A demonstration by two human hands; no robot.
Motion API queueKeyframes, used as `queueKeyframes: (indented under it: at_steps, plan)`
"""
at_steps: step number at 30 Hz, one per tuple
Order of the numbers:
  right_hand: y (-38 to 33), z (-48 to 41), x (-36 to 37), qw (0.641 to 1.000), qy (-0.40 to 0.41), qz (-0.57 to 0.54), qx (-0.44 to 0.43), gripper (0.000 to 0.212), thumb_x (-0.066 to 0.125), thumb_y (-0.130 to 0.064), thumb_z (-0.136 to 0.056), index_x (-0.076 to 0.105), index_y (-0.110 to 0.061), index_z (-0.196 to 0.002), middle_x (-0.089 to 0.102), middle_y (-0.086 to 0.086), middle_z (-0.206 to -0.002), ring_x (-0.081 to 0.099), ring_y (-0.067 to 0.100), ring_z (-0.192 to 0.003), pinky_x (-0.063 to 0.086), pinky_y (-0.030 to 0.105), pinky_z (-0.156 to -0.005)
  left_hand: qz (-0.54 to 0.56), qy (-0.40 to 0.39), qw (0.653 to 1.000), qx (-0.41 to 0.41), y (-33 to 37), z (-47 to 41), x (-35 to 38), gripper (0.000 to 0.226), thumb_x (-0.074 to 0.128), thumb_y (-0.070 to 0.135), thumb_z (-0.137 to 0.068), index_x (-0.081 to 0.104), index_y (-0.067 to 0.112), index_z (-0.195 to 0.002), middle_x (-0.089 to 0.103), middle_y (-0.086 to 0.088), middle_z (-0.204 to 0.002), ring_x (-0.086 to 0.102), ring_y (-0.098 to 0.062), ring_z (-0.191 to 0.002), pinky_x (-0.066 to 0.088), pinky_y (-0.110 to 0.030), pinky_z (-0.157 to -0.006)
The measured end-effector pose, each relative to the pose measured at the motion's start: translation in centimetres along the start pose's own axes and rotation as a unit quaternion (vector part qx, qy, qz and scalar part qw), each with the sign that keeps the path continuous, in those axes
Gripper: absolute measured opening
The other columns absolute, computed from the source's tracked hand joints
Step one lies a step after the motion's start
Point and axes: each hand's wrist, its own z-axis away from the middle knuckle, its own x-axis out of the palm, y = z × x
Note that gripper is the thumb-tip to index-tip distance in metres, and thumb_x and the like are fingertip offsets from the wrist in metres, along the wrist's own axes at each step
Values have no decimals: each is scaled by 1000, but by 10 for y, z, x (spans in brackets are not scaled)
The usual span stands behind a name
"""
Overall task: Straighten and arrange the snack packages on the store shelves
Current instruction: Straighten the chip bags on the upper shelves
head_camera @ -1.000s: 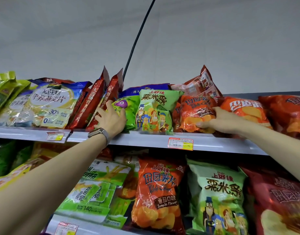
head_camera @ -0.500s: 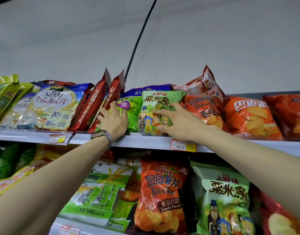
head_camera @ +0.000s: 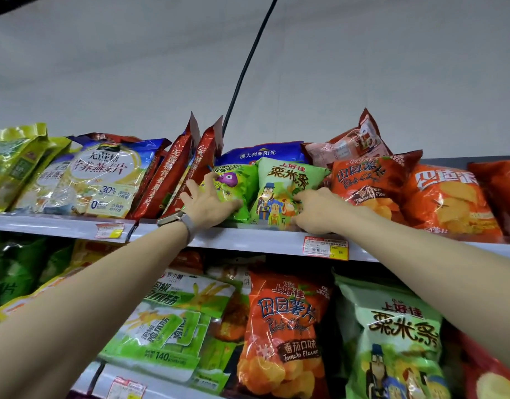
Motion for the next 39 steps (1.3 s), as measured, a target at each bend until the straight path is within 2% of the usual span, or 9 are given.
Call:
queueKeyframes:
  at_steps: [10,13,16,19,22,26,30,34,39]
  plan:
    - [11,18,4,995,35,-95,-22,66,55,-52,-99,41,-24,-156,52,17,-147,50,37,-131,45,43,-102,-46,-33,998,-22,0,3,-14,104,86,62,-76,23,31,-153,20,-26,-159,22,-51,-150,22,-53,-124]
    - [26,29,-5,986,118,-112,-28,58,59,-46,-94,50,-25,-148,58,9,-141,53,31,-130,49,45,-102,-57,-23,998,-6,2,5,-15,105,85,61,-76,23,30,-154,18,-23,-158,18,-51,-150,21,-56,-125]
    - [48,36,-18,971,236,30,0,60,59,-44,-89,48,-27,-145,48,6,-148,40,31,-137,44,50,-103,-69,22,994,86,16,15,-13,97,81,57,-82,24,30,-156,18,-20,-159,16,-46,-150,22,-57,-125]
    - [68,38,-26,979,179,46,83,85,68,-56,-85,25,-40,-156,16,8,-166,21,41,-148,38,64,-106,-11,6,986,168,42,25,-9,87,74,56,-90,24,37,-159,19,-17,-160,21,-46,-148,24,-55,-122]
    - [82,38,-25,988,115,-9,106,100,76,-57,-81,15,-44,-159,4,7,-169,32,47,-144,42,59,-106,28,-53,978,197,64,29,-1,92,71,60,-88,14,48,-159,15,-18,-166,19,-48,-154,24,-60,-124]
    - [87,34,-21,982,158,-54,90,107,82,-26,-79,13,-46,-159,10,8,-168,50,44,-131,53,54,-98,11,-94,982,162,79,32,12,101,69,58,-93,0,44,-166,7,-26,-172,20,-48,-157,24,-57,-125]
    - [94,31,-21,975,189,-94,63,119,87,-8,-73,15,-45,-160,21,3,-165,53,35,-129,57,42,-90,-22,-105,987,123,83,36,20,97,58,57,-101,-9,37,-167,19,-33,-167,37,-52,-148,32,-52,-121]
    - [99,35,-24,972,196,-120,51,119,89,-4,-73,19,-41,-162,27,5,-164,45,32,-140,48,40,-102,-38,-77,986,140,87,39,20,95,57,55,-102,-8,31,-168,39,-33,-153,52,-53,-132,43,-51,-110]
    - [109,45,-27,980,162,-104,40,110,90,-19,-76,24,-33,-163,28,6,-165,37,31,-147,36,47,-116,-44,-76,984,157,84,38,21,98,57,57,-101,-9,28,-167,59,-29,-133,64,-47,-112,54,-50,-98]
